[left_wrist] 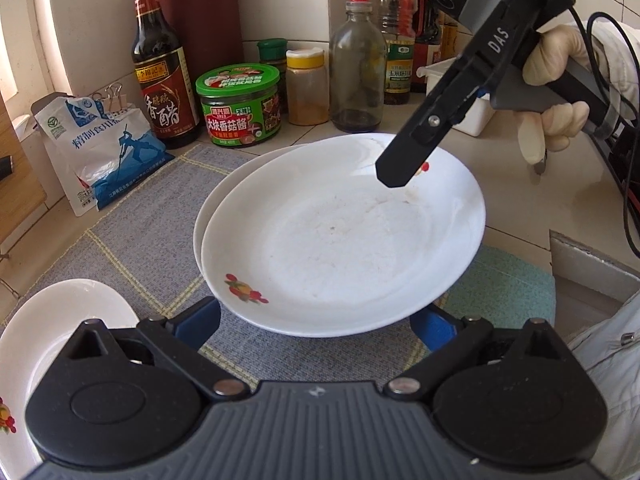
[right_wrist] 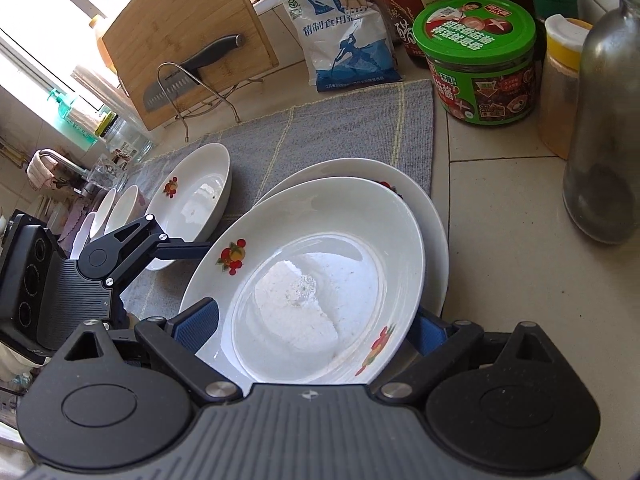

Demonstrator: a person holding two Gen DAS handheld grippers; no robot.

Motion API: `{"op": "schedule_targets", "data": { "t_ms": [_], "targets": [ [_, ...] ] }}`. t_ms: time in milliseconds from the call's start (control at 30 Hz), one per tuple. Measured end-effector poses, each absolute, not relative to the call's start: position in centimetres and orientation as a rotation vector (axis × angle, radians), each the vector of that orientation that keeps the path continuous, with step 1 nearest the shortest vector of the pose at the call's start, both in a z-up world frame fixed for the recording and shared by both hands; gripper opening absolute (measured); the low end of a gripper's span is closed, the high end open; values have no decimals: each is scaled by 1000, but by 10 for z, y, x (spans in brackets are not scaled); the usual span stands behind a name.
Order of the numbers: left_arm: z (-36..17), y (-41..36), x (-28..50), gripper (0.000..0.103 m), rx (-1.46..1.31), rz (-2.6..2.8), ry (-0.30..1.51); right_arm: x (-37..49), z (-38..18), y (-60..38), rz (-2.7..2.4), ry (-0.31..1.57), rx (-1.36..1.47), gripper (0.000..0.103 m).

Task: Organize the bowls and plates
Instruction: 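Lower the fruit-print plate onto the stained plate and open the right tool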

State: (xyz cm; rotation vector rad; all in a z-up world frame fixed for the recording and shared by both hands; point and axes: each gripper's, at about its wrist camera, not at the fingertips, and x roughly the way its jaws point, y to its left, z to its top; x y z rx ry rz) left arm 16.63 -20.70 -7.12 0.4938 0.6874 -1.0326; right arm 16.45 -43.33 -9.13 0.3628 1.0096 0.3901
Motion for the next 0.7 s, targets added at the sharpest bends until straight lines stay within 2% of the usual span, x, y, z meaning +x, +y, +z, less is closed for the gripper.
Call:
{"op": "schedule_targets", "data": {
  "t_ms": [700],
  "targets": [
    [-66, -191, 160, 101, 403, -981, 667, 145, -75, -421, 221, 951, 238, 103]
  ]
}}
